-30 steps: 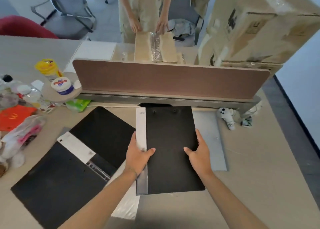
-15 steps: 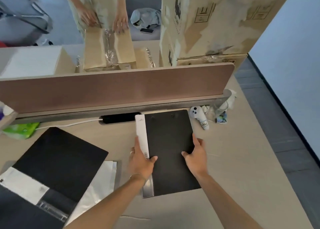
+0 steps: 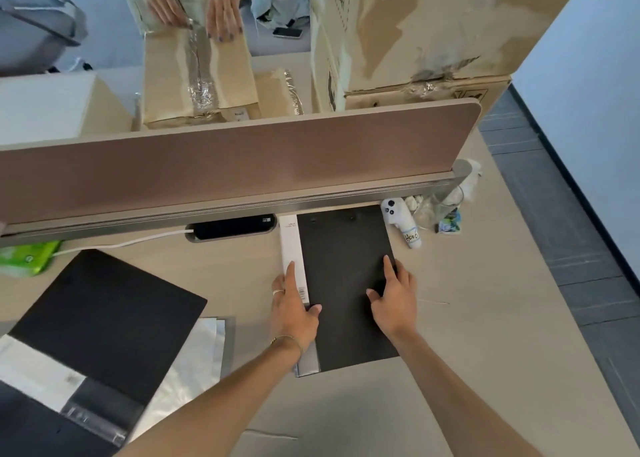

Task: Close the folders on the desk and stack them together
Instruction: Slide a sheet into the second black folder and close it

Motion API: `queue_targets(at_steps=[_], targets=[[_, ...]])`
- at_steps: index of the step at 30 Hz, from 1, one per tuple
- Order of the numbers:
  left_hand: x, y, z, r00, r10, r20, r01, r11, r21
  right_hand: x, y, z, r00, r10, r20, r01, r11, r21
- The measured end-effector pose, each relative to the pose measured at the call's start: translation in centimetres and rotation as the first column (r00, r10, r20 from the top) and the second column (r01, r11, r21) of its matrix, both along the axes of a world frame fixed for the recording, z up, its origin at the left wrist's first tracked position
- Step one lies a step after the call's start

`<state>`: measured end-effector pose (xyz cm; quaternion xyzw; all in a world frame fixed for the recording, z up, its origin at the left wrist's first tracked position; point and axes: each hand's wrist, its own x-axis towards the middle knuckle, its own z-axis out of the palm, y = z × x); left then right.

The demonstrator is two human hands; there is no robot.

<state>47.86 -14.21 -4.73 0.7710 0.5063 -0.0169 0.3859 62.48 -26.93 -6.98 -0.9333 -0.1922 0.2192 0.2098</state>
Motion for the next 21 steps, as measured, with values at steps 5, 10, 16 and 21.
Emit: queue_targets(at_steps=[5, 10, 16, 21], targets=[[-0.4, 0.1, -0.3, 0.999, 0.003, 0.052, -0.002, 1.0, -0.031, -0.8, -0.1, -0.2, 0.995, 0.064, 0.075, -0.062, 0.998, -0.025], [-1.6, 0.7, 1.2, 0.993, 0.013, 0.118, -0.013, 1.0, -0.002, -2.5, 1.1, 1.5, 0.99, 0.071, 0.119, -0.081, 0.993, 0.081], [-5.1, 1.6, 3.5, 0.966, 0.027, 0.256, -0.045, 0.997, 0.068, -7.2, 3.6, 4.7, 0.992, 0.074, 0.104, -0.098, 0.962, 0.256], [-10.9, 2.7, 5.5, 0.928, 0.167, 0.334, -0.194, 0.98, 0.049, -12.8, 6.7, 7.0, 0.981, 0.189, 0.055, -0.196, 0.91, 0.365]])
